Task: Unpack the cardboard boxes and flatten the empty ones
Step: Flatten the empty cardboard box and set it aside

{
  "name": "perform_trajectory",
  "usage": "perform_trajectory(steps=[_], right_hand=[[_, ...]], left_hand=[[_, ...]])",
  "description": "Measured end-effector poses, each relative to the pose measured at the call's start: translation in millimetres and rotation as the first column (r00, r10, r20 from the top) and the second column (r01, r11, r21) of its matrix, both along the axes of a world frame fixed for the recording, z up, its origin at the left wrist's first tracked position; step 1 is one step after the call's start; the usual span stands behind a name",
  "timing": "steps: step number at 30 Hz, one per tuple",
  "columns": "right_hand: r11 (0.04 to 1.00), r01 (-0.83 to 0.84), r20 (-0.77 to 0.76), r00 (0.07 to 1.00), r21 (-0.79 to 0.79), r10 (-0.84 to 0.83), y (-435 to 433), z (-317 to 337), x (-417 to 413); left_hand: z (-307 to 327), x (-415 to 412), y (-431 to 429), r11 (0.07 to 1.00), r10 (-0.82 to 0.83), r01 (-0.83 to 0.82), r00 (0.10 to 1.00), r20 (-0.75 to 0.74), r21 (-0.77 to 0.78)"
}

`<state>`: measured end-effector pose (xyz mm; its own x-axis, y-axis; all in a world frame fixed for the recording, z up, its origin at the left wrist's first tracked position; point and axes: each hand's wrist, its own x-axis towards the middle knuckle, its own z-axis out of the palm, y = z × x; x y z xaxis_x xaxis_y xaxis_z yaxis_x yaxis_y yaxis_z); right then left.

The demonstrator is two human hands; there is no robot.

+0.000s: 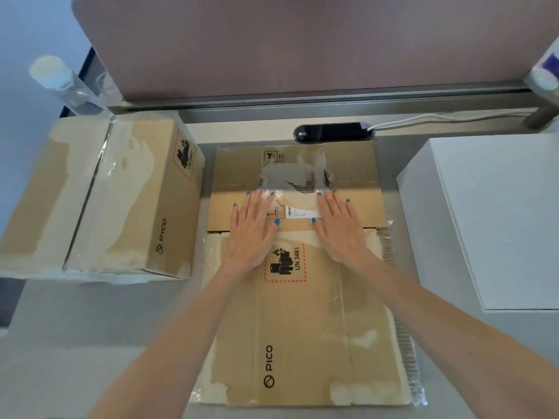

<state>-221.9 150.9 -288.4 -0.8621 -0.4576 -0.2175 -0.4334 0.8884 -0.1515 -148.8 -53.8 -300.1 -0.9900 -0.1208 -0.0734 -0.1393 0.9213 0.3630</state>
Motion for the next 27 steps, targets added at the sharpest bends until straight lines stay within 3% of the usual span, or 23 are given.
perform_trajectory(steps=[5, 13, 19, 23, 27], right_hand=[[0.992, 0.062, -0.056, 0.996, -0.107, -0.069, 19.6, -6.1, 64.6], [0.998, 0.033, -0.097, 0.994, -0.062, -0.039, 31.8, -26.4, 85.6], [0.998, 0.015, -0.13, 0.991, -0.055, -0.022, 27.0, -34.2, 65.3], [1.0, 0.015, -0.13, 0.991, -0.024, -0.018, 24.7, -31.2, 64.0], [1.0, -0.005, -0.114, 0.993, -0.025, 0.002, 29.0, -18.8, 78.8]], left_hand=[[-10.2, 63.1, 14.7, 0.998, 0.054, -0.054, 0.999, 0.001, -0.018], [-30.2, 79.2, 24.9, 0.967, 0.106, -0.099, 0.994, 0.019, -0.236], [-35.3, 61.4, 23.9, 0.966, 0.133, -0.132, 0.991, -0.013, -0.223], [-25.9, 58.7, 20.6, 0.973, 0.101, -0.084, 0.993, 0.066, -0.217], [-12.7, 75.0, 24.2, 0.989, 0.093, -0.087, 0.995, 0.04, -0.123]])
